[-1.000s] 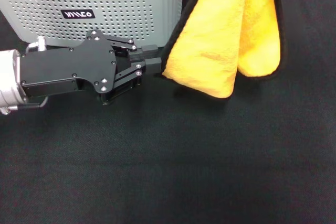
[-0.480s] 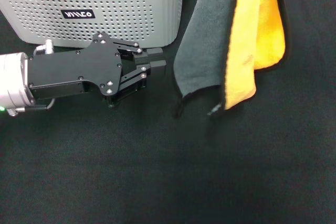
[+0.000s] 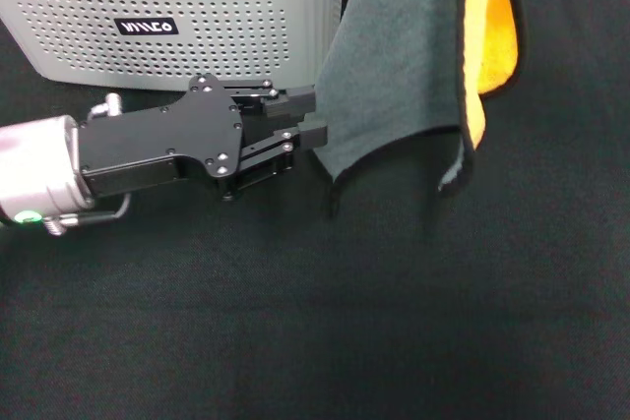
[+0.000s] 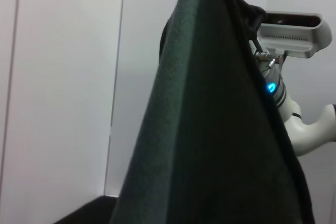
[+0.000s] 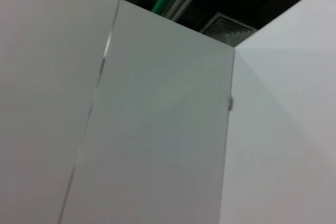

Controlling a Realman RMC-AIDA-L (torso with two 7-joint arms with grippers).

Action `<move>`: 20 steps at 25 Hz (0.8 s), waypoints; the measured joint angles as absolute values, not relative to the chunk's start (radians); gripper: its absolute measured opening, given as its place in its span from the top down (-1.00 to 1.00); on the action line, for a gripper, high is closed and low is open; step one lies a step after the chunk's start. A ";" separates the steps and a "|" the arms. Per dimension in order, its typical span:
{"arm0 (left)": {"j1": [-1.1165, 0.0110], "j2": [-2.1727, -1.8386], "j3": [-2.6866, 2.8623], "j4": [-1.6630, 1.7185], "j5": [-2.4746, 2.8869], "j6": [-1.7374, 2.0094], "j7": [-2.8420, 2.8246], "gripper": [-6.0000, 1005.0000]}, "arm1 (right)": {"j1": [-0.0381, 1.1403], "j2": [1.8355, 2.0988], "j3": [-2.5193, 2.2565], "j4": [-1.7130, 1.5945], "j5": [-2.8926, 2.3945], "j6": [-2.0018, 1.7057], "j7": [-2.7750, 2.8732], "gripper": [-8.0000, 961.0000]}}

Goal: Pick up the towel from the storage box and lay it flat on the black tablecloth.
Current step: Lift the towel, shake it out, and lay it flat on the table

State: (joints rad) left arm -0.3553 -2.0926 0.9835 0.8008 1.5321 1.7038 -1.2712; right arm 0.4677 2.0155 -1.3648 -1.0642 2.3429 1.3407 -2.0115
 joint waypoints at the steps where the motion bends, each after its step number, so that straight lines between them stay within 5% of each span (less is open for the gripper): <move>1: -0.361 -2.093 0.984 0.771 1.524 1.700 -1.246 0.55 | 0.473 2.016 -1.365 -1.063 2.341 1.328 -2.013 0.94; 8: -0.380 -2.097 0.985 0.619 1.473 1.658 -1.106 0.32 | 0.523 2.016 -1.370 -1.058 2.314 1.246 -2.014 0.93; 20: -0.394 -2.101 0.992 0.438 1.396 1.612 -0.960 0.32 | 0.623 2.020 -1.377 -0.964 2.300 1.182 -2.034 0.93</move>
